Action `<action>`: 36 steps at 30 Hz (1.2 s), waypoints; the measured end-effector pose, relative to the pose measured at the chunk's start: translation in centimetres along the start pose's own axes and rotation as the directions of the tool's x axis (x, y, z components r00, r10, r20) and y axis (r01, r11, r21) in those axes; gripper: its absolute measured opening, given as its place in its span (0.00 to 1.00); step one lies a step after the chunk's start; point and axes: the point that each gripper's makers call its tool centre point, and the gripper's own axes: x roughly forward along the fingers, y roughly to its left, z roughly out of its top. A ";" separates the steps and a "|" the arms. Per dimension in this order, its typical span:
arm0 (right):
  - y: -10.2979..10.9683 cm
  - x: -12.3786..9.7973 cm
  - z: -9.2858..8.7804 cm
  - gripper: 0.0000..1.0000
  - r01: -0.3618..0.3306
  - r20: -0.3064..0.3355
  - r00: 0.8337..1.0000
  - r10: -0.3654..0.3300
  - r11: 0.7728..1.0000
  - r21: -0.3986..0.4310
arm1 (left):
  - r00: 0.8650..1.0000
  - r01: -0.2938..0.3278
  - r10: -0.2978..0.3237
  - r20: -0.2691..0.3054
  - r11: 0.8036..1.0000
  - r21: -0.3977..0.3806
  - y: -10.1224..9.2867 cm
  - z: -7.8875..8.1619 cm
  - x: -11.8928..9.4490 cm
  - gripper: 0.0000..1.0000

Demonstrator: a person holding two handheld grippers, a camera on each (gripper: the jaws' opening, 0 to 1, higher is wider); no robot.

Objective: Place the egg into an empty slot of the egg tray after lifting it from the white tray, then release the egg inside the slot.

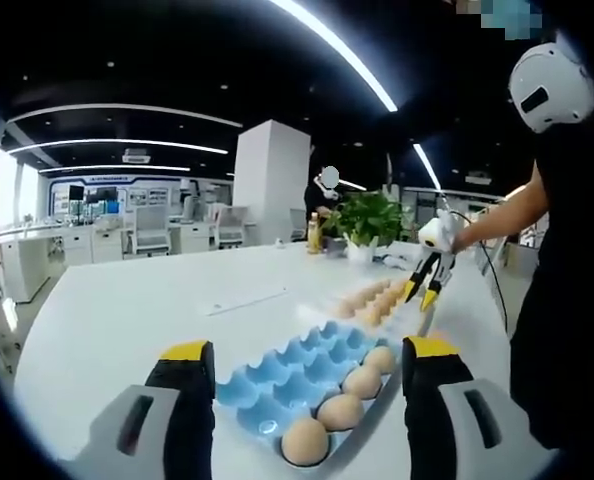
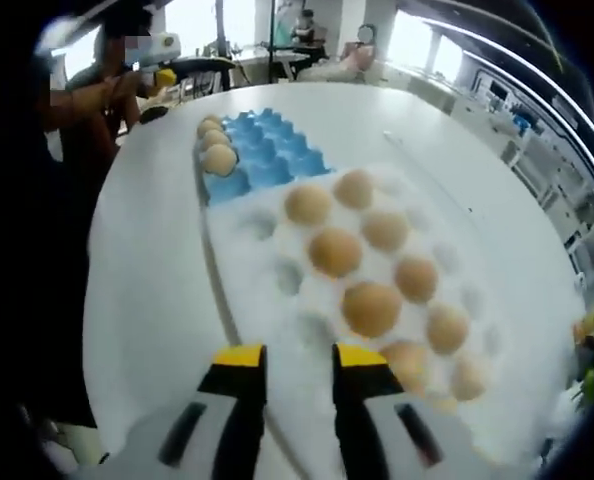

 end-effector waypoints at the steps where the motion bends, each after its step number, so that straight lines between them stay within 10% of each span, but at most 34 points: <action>1: -0.1 -0.2 -0.3 0.26 0.007 -0.005 1.000 -0.007 1.000 0.008 | 1.000 -0.001 0.001 0.000 1.000 -0.001 0.0 0.0 0.0 0.78; 19: -3.6 -3.1 -4.5 0.27 0.163 -0.101 0.982 -0.162 0.987 -0.005 | 1.000 -0.006 0.006 -0.001 1.000 -0.001 0.0 -0.1 0.0 0.77; 36: -4.2 -3.7 -6.4 0.30 0.131 -0.155 0.981 -0.114 0.985 0.108 | 1.000 -0.006 0.006 -0.010 1.000 0.000 0.0 -0.3 -0.1 0.76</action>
